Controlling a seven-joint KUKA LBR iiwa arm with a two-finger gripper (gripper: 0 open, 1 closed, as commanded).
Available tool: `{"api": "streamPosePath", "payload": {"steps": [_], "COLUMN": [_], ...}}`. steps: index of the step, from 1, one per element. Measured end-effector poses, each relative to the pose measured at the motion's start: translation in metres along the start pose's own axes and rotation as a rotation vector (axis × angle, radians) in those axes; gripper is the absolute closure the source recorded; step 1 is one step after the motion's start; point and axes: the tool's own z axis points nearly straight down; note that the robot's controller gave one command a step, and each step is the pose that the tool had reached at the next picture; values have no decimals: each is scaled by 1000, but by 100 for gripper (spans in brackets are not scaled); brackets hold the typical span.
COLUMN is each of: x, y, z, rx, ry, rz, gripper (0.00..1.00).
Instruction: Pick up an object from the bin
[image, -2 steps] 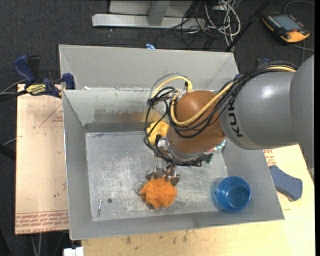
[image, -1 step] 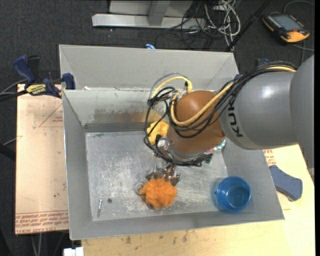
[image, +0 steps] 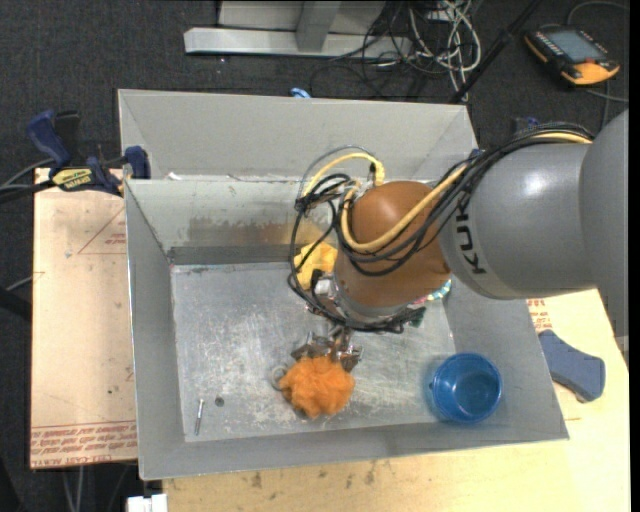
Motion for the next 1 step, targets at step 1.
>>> {"api": "streamPosePath", "payload": {"steps": [1], "x": [0], "y": [0], "z": [0], "rx": [0], "ry": [0], "rz": [0], "gripper": [100]}}
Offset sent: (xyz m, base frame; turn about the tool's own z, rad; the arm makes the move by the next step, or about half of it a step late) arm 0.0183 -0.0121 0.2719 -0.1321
